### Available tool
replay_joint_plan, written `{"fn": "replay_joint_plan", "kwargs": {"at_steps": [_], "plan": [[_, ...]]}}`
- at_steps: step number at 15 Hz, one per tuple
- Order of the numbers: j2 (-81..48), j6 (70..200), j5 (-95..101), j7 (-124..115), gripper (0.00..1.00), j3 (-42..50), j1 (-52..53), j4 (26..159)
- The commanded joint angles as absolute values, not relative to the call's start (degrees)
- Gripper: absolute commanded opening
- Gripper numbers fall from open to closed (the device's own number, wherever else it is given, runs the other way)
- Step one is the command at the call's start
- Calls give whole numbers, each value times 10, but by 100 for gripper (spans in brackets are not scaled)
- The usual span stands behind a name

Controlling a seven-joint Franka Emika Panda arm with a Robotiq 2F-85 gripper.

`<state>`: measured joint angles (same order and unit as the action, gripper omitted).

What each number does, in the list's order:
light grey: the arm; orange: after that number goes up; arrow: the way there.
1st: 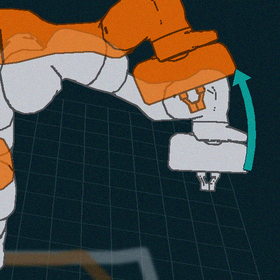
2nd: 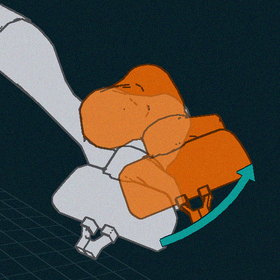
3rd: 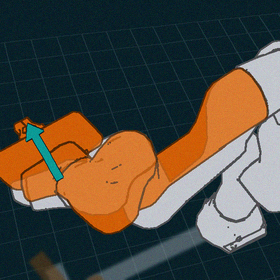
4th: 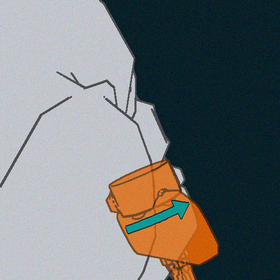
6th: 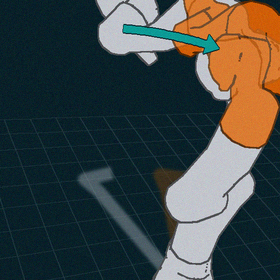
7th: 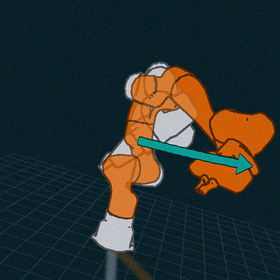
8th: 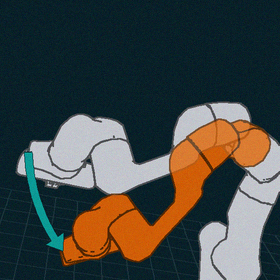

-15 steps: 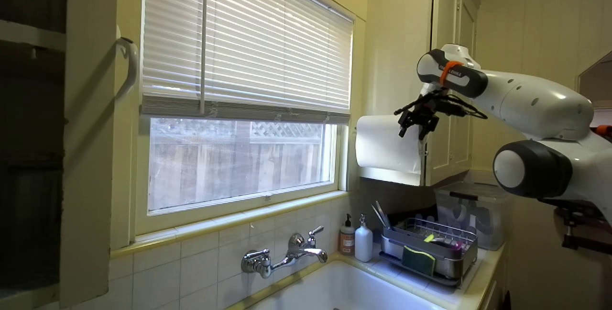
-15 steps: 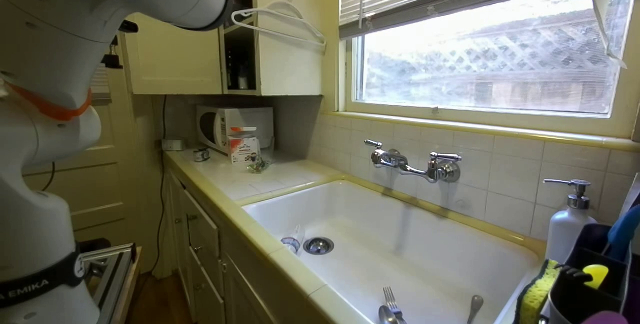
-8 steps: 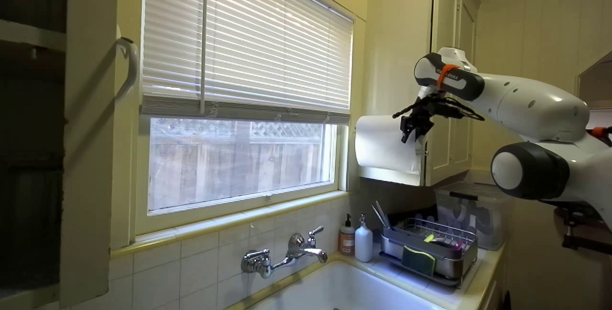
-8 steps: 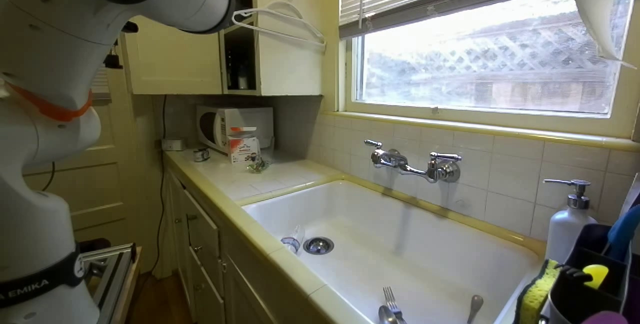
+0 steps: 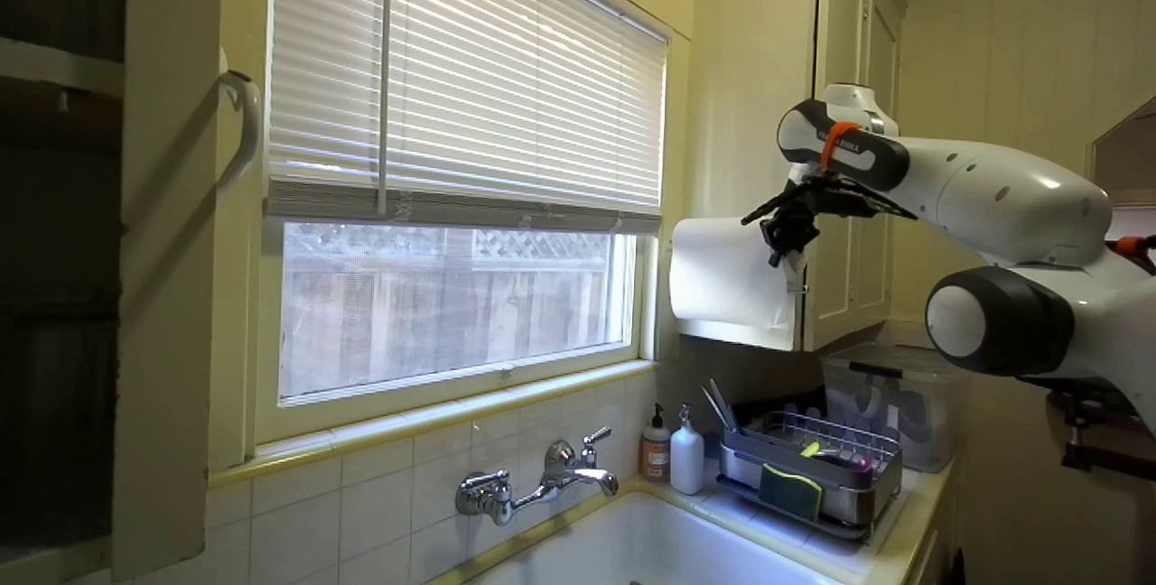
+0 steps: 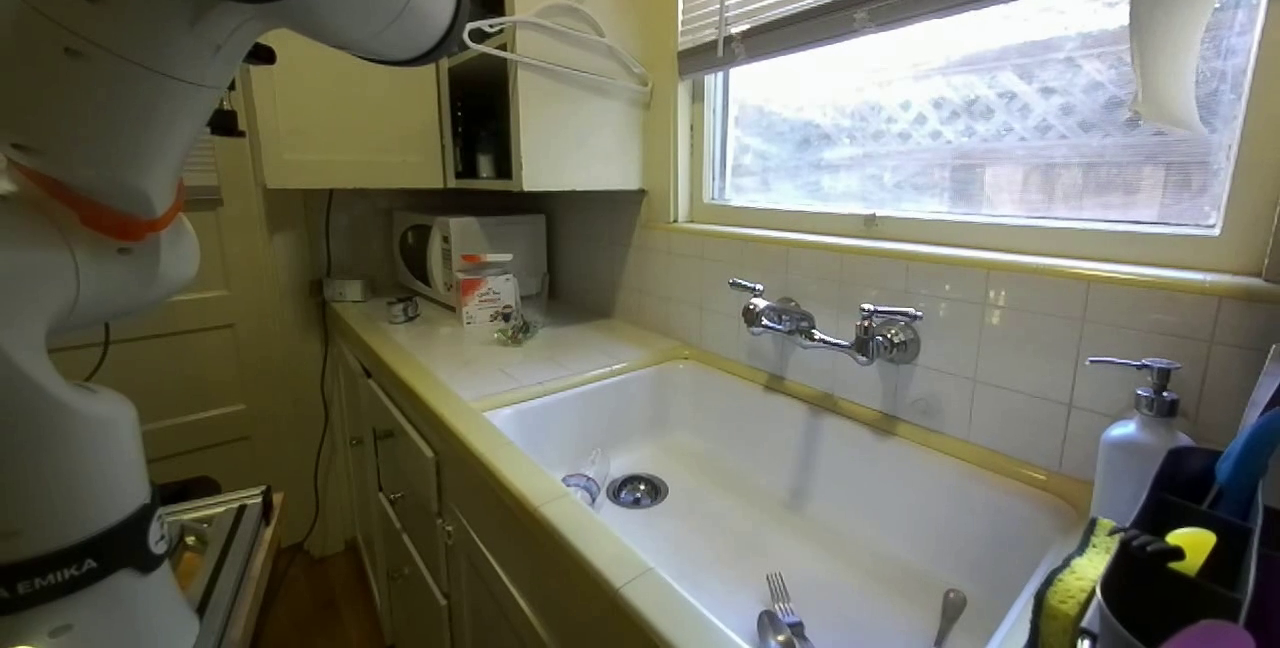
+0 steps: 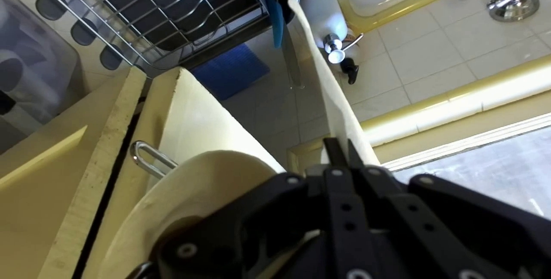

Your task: Pick up the tissue paper and put it on the left side of the base top

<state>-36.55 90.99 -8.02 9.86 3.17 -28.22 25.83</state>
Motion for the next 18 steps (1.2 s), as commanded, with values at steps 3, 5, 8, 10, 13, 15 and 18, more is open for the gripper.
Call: {"fn": "replay_joint_plan", "kwargs": {"at_steps": [3, 5, 8, 10, 13, 15, 18], "plan": [[-347, 917, -16, 6, 0, 65, -222, 264], [-343, 912, 8, -17, 0, 75, -195, 265], [-344, 911, 46, -43, 0, 89, -157, 265], [-344, 905, 70, -61, 0, 100, -137, 267], [-346, 897, 83, -89, 0, 106, -125, 262], [-340, 895, 56, -94, 0, 91, -138, 264], [-332, 898, -10, -72, 0, 56, -183, 272]]}}
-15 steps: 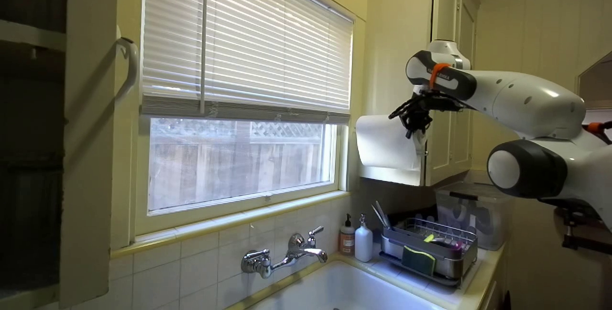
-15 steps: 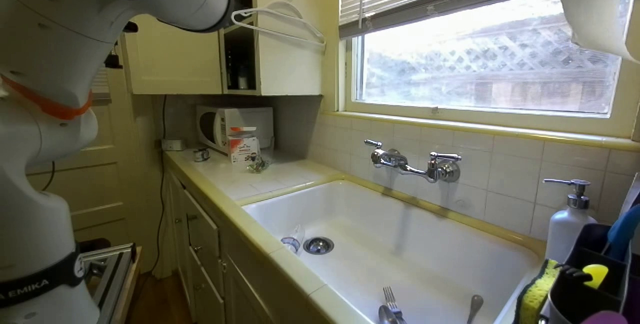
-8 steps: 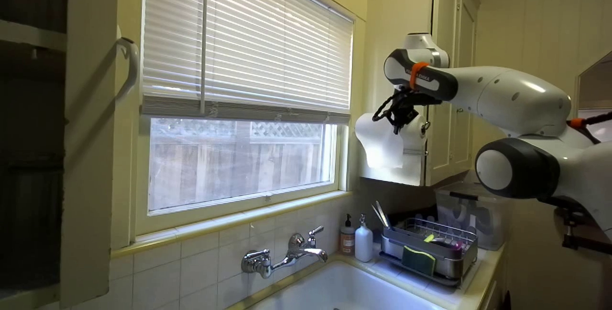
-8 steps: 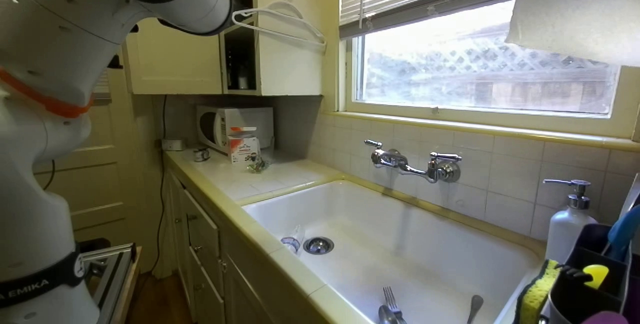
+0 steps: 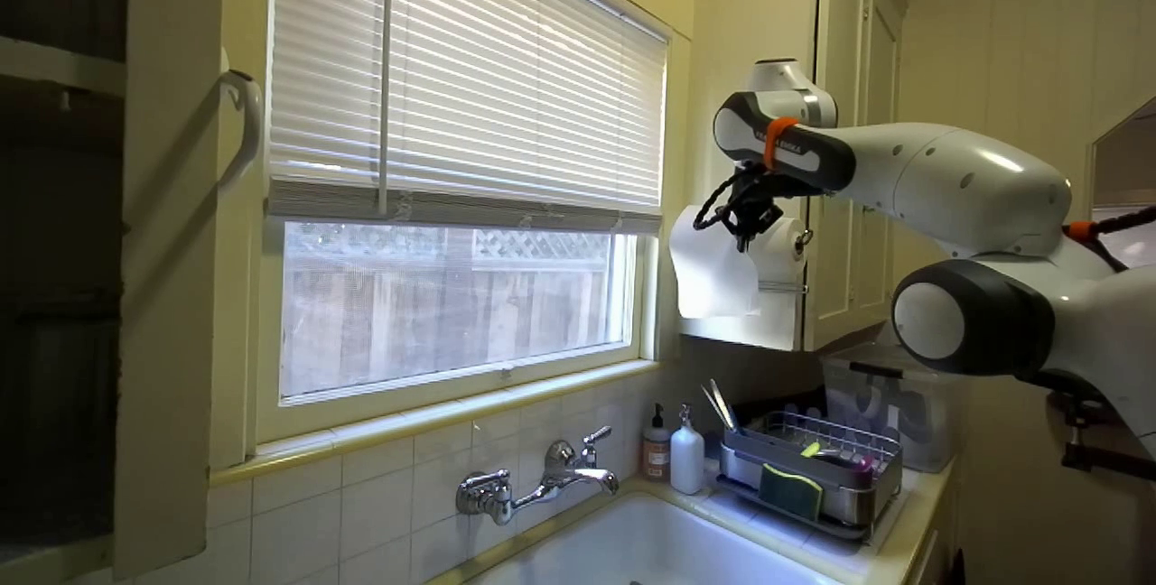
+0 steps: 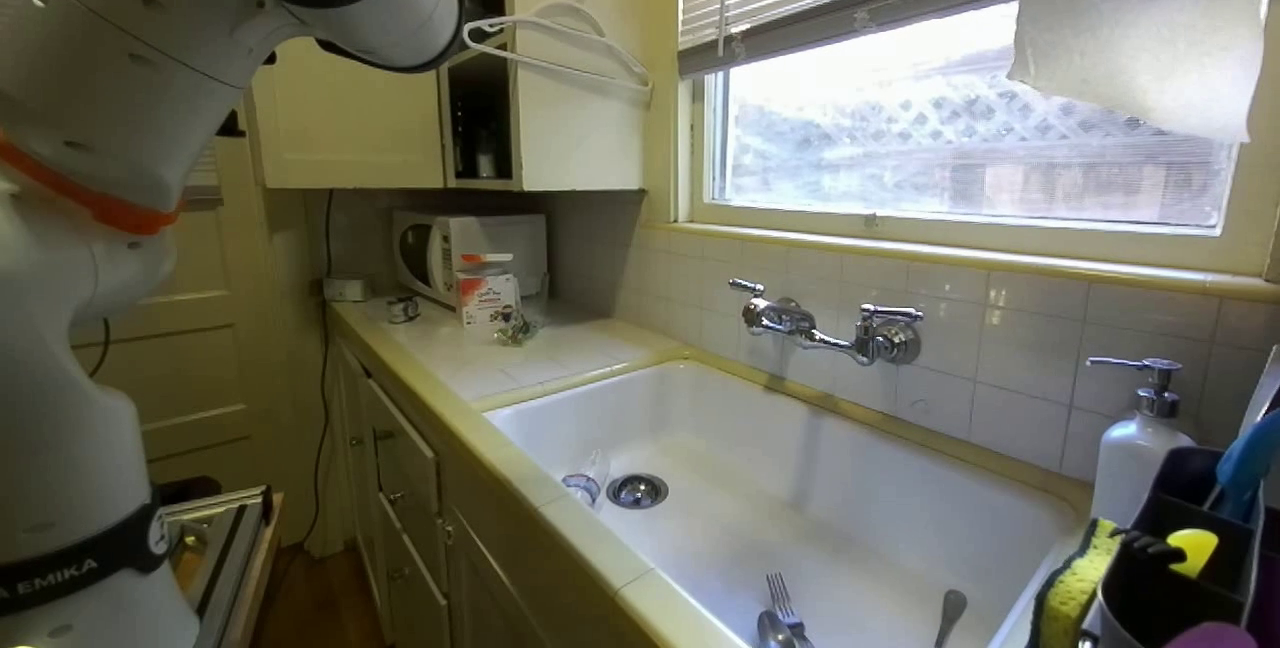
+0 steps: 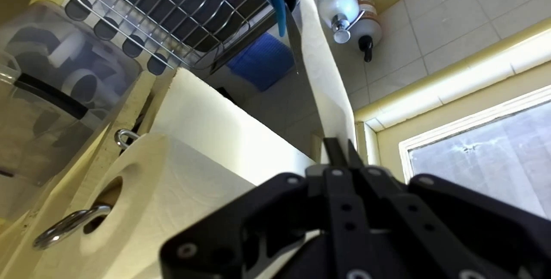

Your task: Pick up the tissue paper and put it on the left side of the base top

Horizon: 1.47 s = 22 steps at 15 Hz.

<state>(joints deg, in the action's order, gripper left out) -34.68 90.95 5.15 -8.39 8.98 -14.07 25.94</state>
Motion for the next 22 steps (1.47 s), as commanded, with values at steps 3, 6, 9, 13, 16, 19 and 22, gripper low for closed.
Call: {"fn": "replay_joint_plan", "kwargs": {"at_steps": [3, 6, 9, 13, 16, 19, 22], "plan": [[-319, 889, -100, -7, 0, 16, -255, 273], [-309, 852, -167, 51, 0, -9, -317, 277], [-318, 788, -167, 85, 0, -10, -323, 272], [-342, 772, -116, 74, 0, 15, -283, 244], [-346, 849, -42, 21, 0, 51, -227, 255], [-368, 900, 24, 3, 0, 76, -177, 255], [-386, 917, 46, 30, 1, 77, -160, 257]]}}
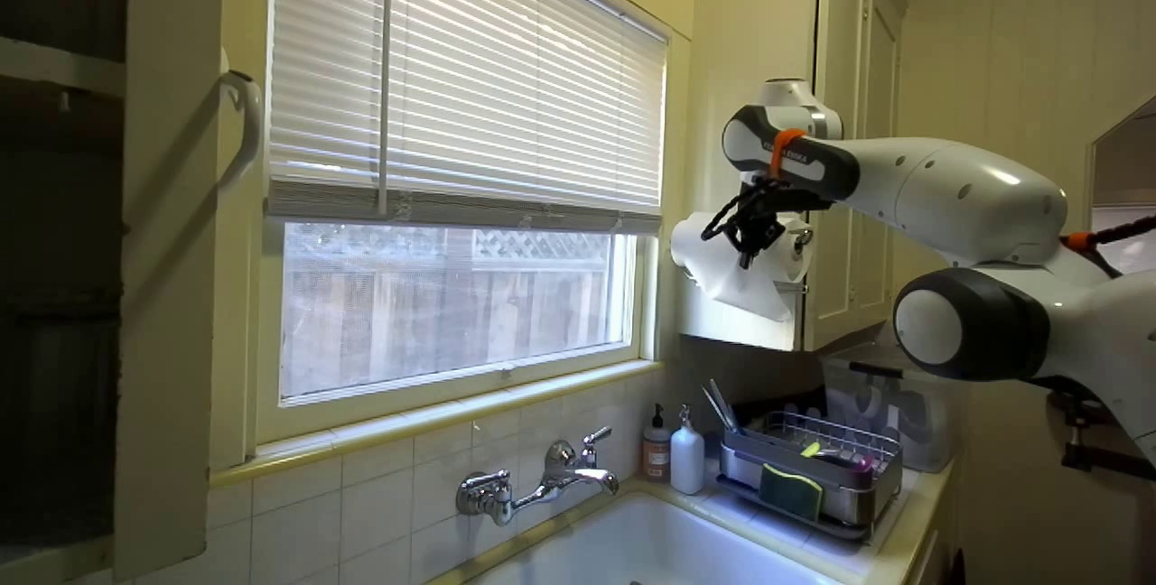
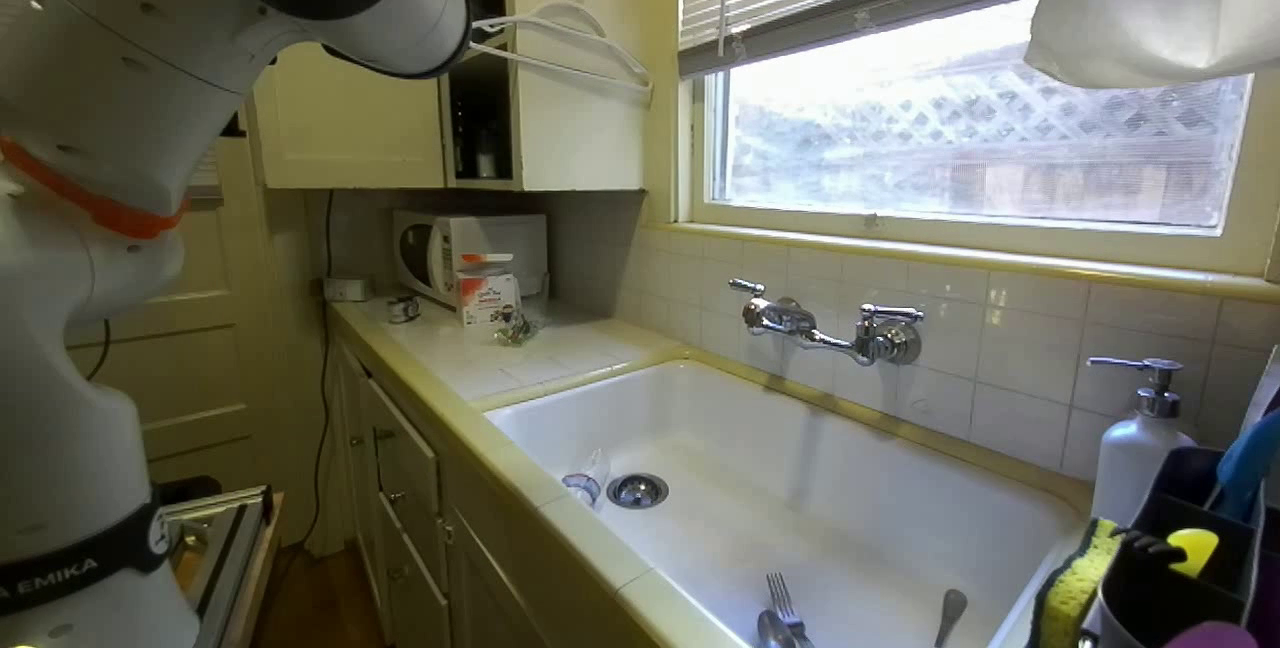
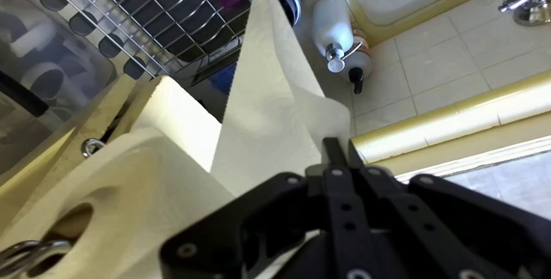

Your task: Pick up the tissue paper and put it on the left side of the base top

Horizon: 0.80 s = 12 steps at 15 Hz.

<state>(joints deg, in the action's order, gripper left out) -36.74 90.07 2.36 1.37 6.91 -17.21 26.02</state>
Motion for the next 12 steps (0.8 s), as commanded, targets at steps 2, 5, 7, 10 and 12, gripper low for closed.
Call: {"fn": "replay_joint_plan", "kwargs": {"at_steps": [2, 5, 7, 10, 12], "plan": [[-395, 924, 49, 52, 1, 75, -163, 257], [-399, 933, 42, 99, 1, 69, -180, 255], [-399, 948, 41, 131, 1, 68, -190, 254], [-393, 970, 37, 185, 1, 61, -201, 262], [-392, 971, 38, 217, 1, 58, -200, 265]]}}
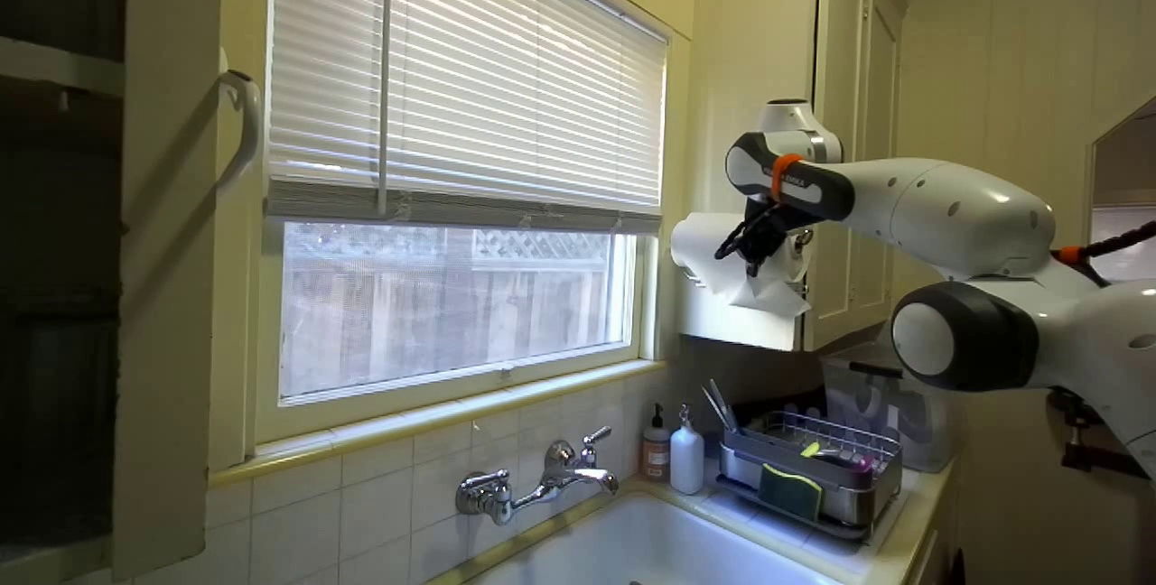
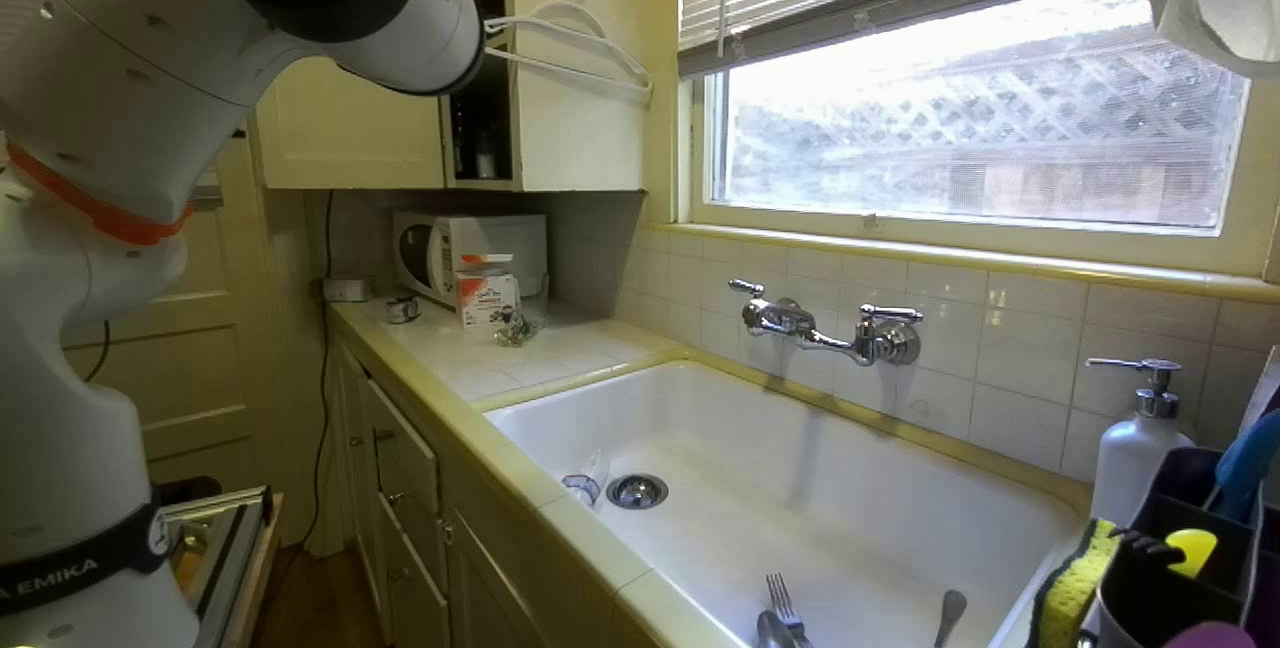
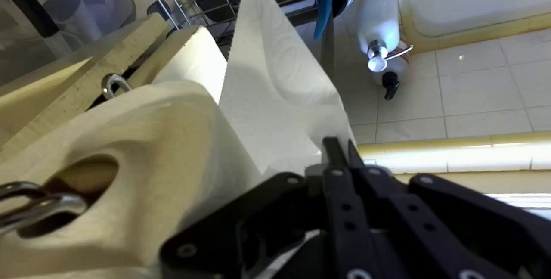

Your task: Pick up the tissue paper and put it on the left side of the base top

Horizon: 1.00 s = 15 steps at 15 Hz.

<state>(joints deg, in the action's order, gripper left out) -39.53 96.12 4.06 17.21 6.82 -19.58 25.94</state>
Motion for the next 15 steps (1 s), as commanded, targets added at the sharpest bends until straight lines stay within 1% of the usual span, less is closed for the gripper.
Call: {"fn": "replay_joint_plan", "kwargs": {"at_steps": [1, 9, 15], "plan": [[-392, 972, 39, 230, 1, 56, -199, 265], [-391, 987, 70, 283, 0, 64, -165, 265], [-389, 984, 62, 273, 0, 61, -166, 268]]}}
